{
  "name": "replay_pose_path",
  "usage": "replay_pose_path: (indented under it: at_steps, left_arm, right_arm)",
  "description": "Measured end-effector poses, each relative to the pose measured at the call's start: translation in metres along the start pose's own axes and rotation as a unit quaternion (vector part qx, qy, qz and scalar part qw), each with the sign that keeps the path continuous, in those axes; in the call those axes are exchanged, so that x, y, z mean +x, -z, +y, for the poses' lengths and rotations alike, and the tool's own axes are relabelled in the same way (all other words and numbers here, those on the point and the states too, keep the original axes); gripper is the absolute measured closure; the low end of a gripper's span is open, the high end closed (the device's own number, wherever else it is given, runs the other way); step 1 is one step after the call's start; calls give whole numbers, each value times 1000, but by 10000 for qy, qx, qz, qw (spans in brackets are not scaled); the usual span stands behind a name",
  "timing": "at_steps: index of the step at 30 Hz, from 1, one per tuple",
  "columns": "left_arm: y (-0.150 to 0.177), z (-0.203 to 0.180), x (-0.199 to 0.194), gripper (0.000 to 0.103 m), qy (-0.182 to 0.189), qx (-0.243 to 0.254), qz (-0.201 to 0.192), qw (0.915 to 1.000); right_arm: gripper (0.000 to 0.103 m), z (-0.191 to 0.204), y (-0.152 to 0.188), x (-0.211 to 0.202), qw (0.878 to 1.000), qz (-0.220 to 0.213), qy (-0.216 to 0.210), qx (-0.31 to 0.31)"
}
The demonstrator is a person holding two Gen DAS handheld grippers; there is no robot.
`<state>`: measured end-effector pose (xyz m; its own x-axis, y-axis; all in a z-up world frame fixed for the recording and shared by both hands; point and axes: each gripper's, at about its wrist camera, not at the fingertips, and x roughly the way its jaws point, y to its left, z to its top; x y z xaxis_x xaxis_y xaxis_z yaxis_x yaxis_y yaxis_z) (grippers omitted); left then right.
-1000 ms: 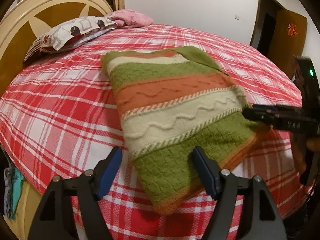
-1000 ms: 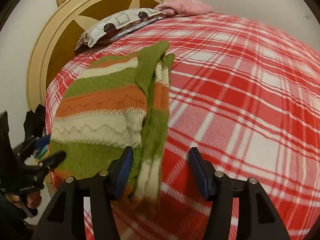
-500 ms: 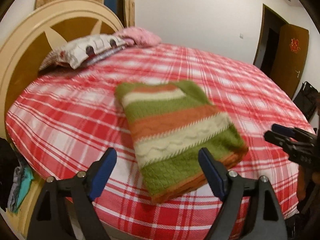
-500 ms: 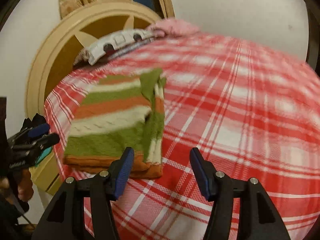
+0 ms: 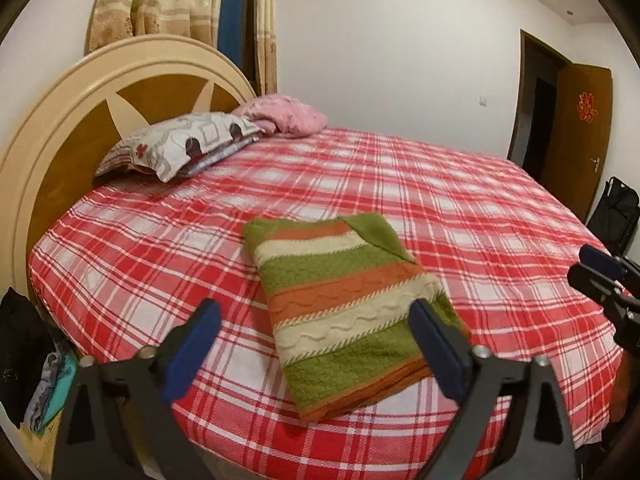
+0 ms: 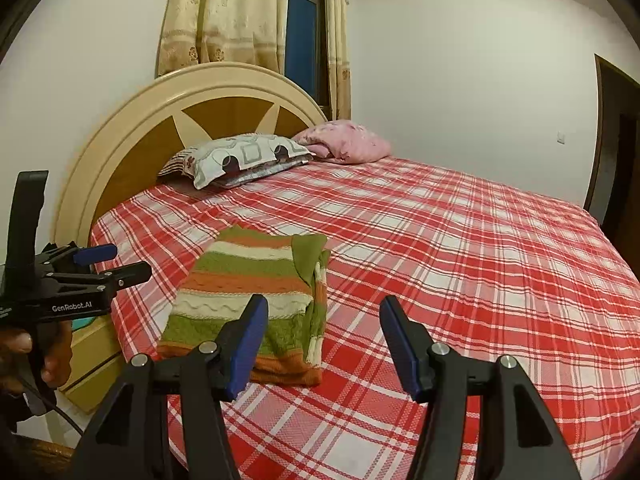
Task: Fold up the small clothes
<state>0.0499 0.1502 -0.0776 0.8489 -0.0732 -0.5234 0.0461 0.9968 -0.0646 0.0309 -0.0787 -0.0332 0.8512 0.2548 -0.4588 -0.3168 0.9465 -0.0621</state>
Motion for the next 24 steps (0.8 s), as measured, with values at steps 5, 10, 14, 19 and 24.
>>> replay_pose_path:
  at_steps: [5, 10, 14, 19, 24]
  left_arm:
    - [-2, -2, -4, 4, -16, 31, -75, 10000]
    - [-1, -6, -5, 4, -26, 62, -48, 10000]
    - [0, -7, -5, 4, -25, 43, -32, 10000]
    - [0, -7, -4, 4, -25, 47, -29, 10000]
    - [1, -6, -4, 4, -38, 23, -15, 10000]
  right_arm:
    - [44, -3, 2, -2, 10000, 0, 43, 55]
    - [44, -4, 5, -4, 10000, 29, 23, 88]
    - [44, -3, 6, -5, 10000, 38, 7, 77]
    - [44, -1, 7, -5, 9999, 51, -35, 87]
    - [44, 0, 8, -4, 9999, 75, -51, 97]
